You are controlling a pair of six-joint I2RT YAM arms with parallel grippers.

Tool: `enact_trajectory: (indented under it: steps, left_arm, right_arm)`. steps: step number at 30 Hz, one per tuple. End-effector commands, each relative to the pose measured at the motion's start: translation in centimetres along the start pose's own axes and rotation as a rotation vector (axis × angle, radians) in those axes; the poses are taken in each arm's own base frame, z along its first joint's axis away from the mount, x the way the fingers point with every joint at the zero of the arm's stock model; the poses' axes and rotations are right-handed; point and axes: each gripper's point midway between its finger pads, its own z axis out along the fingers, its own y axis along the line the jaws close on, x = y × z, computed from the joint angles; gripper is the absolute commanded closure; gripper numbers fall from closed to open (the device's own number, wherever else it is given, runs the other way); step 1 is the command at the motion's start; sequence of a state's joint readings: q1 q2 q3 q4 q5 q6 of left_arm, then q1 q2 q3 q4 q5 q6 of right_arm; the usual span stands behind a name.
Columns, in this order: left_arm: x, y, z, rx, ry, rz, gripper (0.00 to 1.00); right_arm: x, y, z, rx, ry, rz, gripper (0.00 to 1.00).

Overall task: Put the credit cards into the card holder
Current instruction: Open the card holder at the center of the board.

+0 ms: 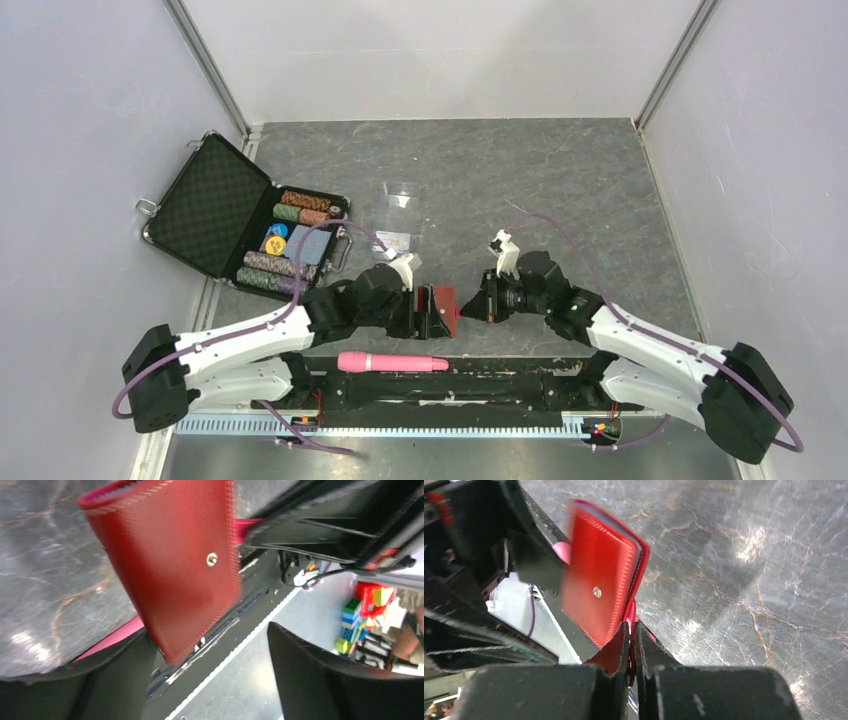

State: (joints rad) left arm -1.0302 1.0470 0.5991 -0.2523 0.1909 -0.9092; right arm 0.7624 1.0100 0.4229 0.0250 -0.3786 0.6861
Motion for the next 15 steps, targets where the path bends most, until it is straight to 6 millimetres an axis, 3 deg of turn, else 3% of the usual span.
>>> enact_trajectory:
  steps: [1, 4, 6, 15]
  left_arm:
    - [-2.3, 1.3, -2.7, -0.112, -0.140, 0.035, 0.02]
    - [-4.1, 1.9, -5.1, -0.175, -0.235, 0.119, 0.00]
    - [-4.6, 1.1, -6.3, -0.148, -0.252, 0.203, 0.00]
    - [-6.7, -0.7, -9.1, -0.106, -0.315, 0.581, 0.00]
  right_arm:
    - [-5.4, 4.5, -2.7, -0.065, -0.142, -0.187, 1.00]
    - [-7.0, 6.2, -4.5, -0.065, -0.144, -0.324, 1.00]
    - [-7.5, 7.2, -5.3, -0.073, -0.118, -0.406, 1.00]
    - [-5.7, 10.5, -7.3, -0.255, 0.028, -0.614, 1.00]
